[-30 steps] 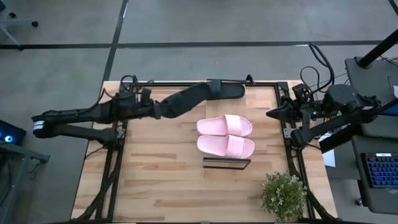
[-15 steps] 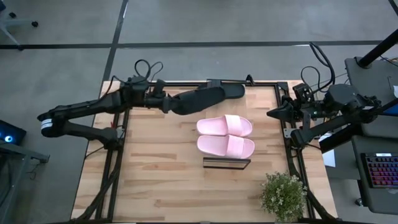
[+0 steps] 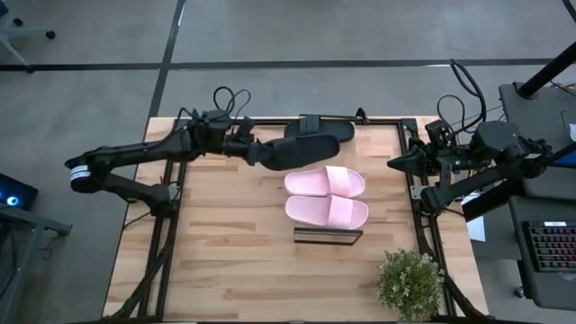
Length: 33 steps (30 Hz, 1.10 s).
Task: Pick and place slides into the shelf
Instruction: Put the black slipper on the shelf
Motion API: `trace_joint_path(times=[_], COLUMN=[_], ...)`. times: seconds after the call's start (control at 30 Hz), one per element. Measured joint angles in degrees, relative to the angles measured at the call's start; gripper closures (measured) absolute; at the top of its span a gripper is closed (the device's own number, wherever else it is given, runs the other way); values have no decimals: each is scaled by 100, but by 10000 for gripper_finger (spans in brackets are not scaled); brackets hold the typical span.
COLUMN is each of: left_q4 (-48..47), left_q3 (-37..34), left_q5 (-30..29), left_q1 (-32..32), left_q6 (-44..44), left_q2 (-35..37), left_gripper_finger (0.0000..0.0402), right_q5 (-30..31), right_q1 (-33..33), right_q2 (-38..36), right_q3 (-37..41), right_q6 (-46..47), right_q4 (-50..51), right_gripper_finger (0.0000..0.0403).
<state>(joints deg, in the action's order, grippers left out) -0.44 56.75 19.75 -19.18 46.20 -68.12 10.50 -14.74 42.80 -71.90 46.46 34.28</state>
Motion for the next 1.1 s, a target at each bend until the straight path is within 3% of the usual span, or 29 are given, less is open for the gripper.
trace_joint_path(times=[0.43,1.1], left_q4=[175,320], left_q3=[704,753], left_q5=[104,-228], left_q1=[-114,-111], left_q6=[-90,-152], left_q2=[-756,-1251], left_gripper_finger=[401,401], right_q5=[2,4], right_q1=[0,0], right_q2=[88,125], right_q3=[0,0], right_q6=[0,-173], right_q4=[-28,-431], right_gripper_finger=[394,394])
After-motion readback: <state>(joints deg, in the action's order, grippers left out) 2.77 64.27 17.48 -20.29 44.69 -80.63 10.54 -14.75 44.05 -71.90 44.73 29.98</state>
